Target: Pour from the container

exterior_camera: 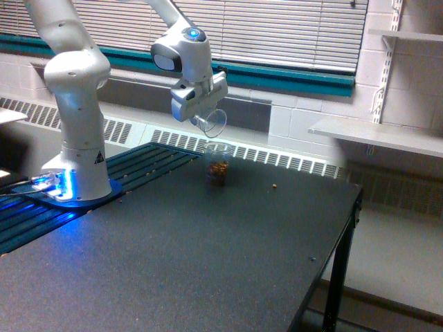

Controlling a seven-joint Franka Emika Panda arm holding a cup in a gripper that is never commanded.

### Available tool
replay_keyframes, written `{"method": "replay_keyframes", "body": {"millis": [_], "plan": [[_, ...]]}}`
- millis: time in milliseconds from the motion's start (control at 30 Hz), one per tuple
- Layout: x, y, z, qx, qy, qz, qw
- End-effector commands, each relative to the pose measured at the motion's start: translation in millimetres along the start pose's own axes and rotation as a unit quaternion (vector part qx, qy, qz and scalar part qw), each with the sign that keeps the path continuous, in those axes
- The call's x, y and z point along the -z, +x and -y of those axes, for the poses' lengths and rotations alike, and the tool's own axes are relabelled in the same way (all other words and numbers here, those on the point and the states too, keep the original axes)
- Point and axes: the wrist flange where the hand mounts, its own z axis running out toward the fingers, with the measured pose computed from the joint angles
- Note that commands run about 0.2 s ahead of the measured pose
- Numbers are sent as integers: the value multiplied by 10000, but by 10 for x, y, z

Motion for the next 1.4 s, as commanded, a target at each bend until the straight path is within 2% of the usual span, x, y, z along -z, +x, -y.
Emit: {"method": "replay_keyframes", "body": {"millis": [33, 400, 600, 733, 833, 933, 967, 1100, 1133, 1167, 1233, 1333, 1367, 1400], "plan": [[41, 47, 12, 114, 20, -48, 9999], [142, 144, 65, 189, 209, -289, 9992], [238, 278, 121, 313, 376, -559, 9972], [262, 326, 165, 529, 370, -824, 9945], [279, 339, 237, 793, 459, -1041, 9903], [216, 381, 275, 1077, 457, -1278, 9849], [158, 432, 293, 1144, 372, -1327, 9838], [154, 509, 421, 1598, 425, -1557, 9739], [167, 520, 484, 1806, 441, -1585, 9697], [198, 526, 573, 2182, 460, -1613, 9614], [295, 617, 739, 2643, 668, -1447, 9512], [243, 729, 688, 3480, 546, -1527, 9234], [259, 770, 629, 3589, 558, -1604, 9178], [305, 789, 607, 3628, 635, -1679, 9144]]}}
